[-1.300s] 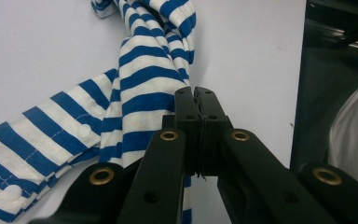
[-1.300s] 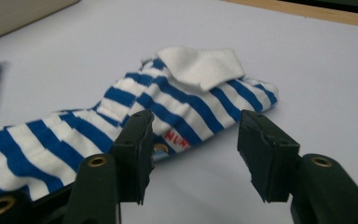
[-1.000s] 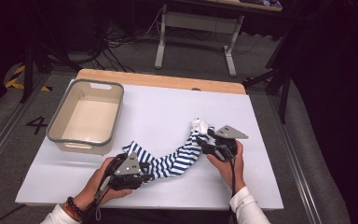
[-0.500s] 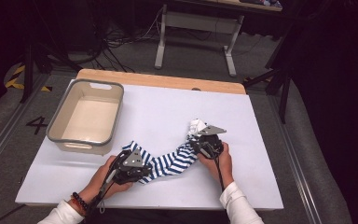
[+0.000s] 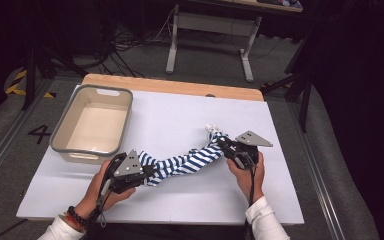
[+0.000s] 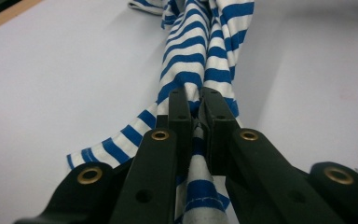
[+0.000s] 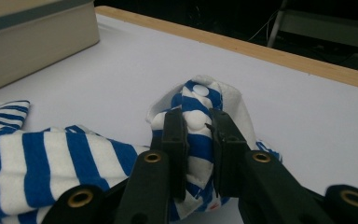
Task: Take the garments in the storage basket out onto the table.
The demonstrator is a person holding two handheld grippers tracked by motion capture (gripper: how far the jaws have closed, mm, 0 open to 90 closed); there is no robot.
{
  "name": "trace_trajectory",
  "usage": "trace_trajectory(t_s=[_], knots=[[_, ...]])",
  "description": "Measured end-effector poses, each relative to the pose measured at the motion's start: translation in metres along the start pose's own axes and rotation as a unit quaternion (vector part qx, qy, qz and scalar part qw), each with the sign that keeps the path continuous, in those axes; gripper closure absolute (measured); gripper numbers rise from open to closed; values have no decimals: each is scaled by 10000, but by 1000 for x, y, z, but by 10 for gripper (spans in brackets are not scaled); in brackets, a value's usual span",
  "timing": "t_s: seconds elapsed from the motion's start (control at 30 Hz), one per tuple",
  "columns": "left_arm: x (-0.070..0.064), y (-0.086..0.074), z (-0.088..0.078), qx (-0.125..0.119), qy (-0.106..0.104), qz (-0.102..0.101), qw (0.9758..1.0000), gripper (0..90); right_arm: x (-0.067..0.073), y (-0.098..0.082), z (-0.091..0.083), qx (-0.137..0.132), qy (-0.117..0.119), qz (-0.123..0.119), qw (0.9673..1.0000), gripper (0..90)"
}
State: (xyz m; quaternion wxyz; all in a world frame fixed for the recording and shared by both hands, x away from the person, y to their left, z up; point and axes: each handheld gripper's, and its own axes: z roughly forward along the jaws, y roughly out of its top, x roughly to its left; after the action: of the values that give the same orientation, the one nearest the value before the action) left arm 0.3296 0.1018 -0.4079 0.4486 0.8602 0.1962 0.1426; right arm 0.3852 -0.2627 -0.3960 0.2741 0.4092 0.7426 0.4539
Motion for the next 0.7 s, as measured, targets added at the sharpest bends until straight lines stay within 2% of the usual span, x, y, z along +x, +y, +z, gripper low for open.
trace_trajectory(t_s=[0.03,0.1,0.13,0.17,0.27,0.33,0.37,0.4,0.43,0.5,0.57,0.7], knots=[[0,0,0,47,-81,-30,10000,835,-1,0,-2,-13,29,18,10000,770],[-1,-2,3,109,-55,-20,9999,821,-2,-3,-4,80,39,21,10000,767],[-2,-3,5,151,-105,-3,9998,820,-2,-6,-3,131,21,4,9999,765],[-5,-5,8,236,-127,47,9996,813,-4,-12,-1,285,24,-4,9996,755],[-7,-6,10,317,-84,104,9994,784,-5,-20,1,434,33,26,9990,753],[-9,-7,10,348,-217,96,9991,787,-5,-26,2,550,-26,-25,9985,747],[-13,-9,12,411,-337,161,9985,802,-7,-30,-1,582,-34,36,9983,737],[-13,-9,12,411,-337,161,9985,811,-7,-30,-1,582,-34,36,9983,737],[-15,-10,13,426,-434,141,9980,811,-8,-32,-2,616,-50,55,9981,721],[-20,-11,17,537,-510,240,9970,812,-9,-37,-3,674,-65,91,9977,701],[-25,-11,21,584,-625,287,9959,825,-10,-45,-5,836,-121,56,9964,632],[-31,-12,27,712,-765,312,9940,826,-13,-50,-8,892,-180,119,9958,579]])
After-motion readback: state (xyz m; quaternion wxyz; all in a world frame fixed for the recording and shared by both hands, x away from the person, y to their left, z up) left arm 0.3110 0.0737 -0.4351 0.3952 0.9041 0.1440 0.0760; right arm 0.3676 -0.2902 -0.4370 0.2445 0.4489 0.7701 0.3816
